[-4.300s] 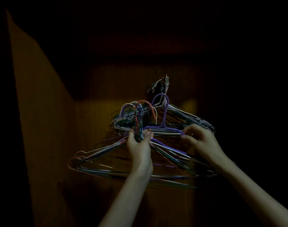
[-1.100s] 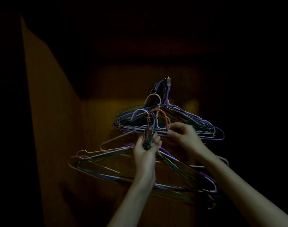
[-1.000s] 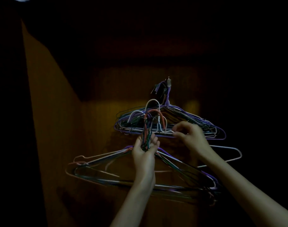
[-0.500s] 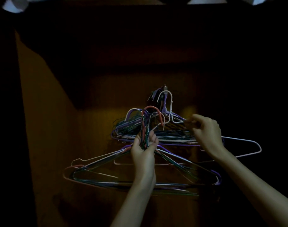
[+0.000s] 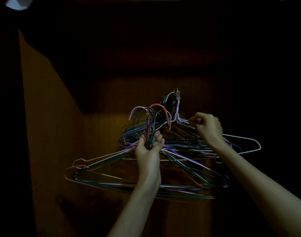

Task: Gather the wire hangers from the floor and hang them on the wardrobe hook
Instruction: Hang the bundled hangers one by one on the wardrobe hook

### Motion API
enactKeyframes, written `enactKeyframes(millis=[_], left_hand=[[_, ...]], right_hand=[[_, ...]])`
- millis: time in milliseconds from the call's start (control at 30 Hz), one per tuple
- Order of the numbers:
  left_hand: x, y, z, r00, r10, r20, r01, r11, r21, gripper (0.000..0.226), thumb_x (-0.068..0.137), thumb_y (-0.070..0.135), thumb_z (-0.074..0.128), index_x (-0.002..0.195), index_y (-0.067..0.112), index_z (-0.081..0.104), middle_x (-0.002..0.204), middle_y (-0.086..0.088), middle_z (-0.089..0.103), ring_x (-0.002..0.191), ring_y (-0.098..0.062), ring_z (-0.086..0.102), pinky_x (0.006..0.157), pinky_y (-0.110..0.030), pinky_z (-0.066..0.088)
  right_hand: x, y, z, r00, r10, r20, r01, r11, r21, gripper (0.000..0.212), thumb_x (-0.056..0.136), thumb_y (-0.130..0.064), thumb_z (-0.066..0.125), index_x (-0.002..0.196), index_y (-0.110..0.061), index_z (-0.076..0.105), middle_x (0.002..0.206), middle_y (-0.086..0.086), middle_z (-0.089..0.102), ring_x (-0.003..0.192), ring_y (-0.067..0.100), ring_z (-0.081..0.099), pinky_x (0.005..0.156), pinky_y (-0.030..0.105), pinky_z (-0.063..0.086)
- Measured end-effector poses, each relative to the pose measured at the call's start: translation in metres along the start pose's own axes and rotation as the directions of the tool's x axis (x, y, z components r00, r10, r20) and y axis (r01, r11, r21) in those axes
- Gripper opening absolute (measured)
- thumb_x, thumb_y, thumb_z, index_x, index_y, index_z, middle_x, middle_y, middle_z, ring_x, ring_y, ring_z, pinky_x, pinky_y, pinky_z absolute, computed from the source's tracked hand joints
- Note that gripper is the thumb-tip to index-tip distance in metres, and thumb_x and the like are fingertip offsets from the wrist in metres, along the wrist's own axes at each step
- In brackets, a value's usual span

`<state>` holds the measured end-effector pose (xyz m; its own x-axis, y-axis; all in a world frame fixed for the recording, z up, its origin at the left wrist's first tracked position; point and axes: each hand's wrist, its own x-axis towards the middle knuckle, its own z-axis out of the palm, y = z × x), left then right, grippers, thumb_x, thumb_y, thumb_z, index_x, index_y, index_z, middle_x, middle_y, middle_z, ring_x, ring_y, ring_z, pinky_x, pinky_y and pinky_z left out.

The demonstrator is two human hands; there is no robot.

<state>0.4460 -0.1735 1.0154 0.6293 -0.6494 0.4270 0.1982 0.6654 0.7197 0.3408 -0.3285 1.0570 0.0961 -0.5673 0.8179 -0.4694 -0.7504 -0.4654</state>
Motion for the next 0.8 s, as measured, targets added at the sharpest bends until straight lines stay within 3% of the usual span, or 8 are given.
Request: enactKeyframes(millis=[100,233,333,433,533,633,800], left_hand=[[0.008,-0.002,-0.002,1.0,0.014,-0.007,-0.014,1.0,0.001,0.039,0.089,-0.012,0.049,0.124,0.004,0.051,0.108,-0.009,0.065,0.096,-0.013,0.064,0.073,-0.014,0.055],[0.017,-0.001,0.001,0.999,0.033,-0.02,-0.033,0.999,-0.01,0.041,0.089,-0.012,0.05,0.127,0.004,0.049,0.108,-0.009,0.064,0.096,-0.013,0.064,0.072,-0.014,0.054],[0.021,-0.003,0.006,0.998,0.055,-0.019,-0.055,0.998,0.011,0.037,0.089,-0.011,0.05,0.122,0.005,0.053,0.105,-0.006,0.065,0.099,-0.014,0.064,0.082,-0.018,0.054],[0.023,-0.007,0.009,0.999,0.052,-0.017,-0.051,0.999,0.008,0.038,0.088,-0.011,0.05,0.123,0.003,0.053,0.105,-0.006,0.066,0.099,-0.014,0.064,0.069,-0.011,0.053],[0.024,-0.01,0.011,0.999,0.033,-0.012,-0.032,0.999,0.025,0.04,0.089,-0.009,0.05,0.126,0.006,0.051,0.11,-0.006,0.066,0.1,-0.012,0.064,0.064,-0.013,0.05],[0.022,-0.011,0.014,1.0,0.02,-0.017,-0.02,1.0,-0.006,0.043,0.091,-0.008,0.048,0.131,0.008,0.047,0.111,-0.006,0.065,0.102,-0.013,0.063,0.077,-0.019,0.051],[0.017,-0.012,0.018,0.999,-0.001,-0.035,0.001,1.0,0.002,0.04,0.094,0.0,0.048,0.131,0.015,0.046,0.117,-0.004,0.063,0.106,-0.013,0.061,0.095,-0.028,0.04]], right_hand=[[0.002,0.008,0.006,1.0,0.011,0.012,-0.011,1.0,0.009,0.018,0.087,-0.008,0.06,0.089,-0.023,0.07,0.088,-0.005,0.071,0.079,0.009,0.065,0.068,0.033,0.056],[0.007,0.012,0.009,0.998,0.035,0.045,-0.037,0.999,0.04,0.011,0.088,-0.013,0.063,0.089,-0.022,0.069,0.082,-0.008,0.064,0.074,0.007,0.06,0.061,0.024,0.047],[0.008,0.013,0.009,0.996,0.028,0.082,-0.031,0.999,0.034,0.012,0.089,-0.012,0.06,0.093,-0.02,0.068,0.088,-0.005,0.066,0.076,0.009,0.06,0.065,0.029,0.051],[0.008,0.014,0.009,0.997,0.015,0.073,-0.015,1.0,-0.001,0.013,0.089,-0.012,0.06,0.094,-0.022,0.068,0.092,-0.003,0.069,0.08,0.011,0.062,0.071,0.036,0.055],[0.006,0.013,0.009,0.999,-0.013,0.045,0.016,0.998,-0.063,0.013,0.088,-0.012,0.06,0.092,-0.022,0.067,0.092,-0.005,0.062,0.086,0.014,0.06,0.074,0.041,0.054],[0.004,0.011,0.008,0.999,-0.024,0.031,0.027,0.995,-0.097,0.011,0.087,-0.015,0.061,0.093,-0.022,0.067,0.094,-0.008,0.052,0.09,0.015,0.056,0.074,0.039,0.051],[-0.003,0.012,0.005,0.998,-0.02,0.063,0.027,0.994,-0.103,0.02,0.09,-0.018,0.058,0.105,-0.026,0.067,0.105,-0.004,0.061,0.095,0.014,0.056,0.074,0.039,0.052]])
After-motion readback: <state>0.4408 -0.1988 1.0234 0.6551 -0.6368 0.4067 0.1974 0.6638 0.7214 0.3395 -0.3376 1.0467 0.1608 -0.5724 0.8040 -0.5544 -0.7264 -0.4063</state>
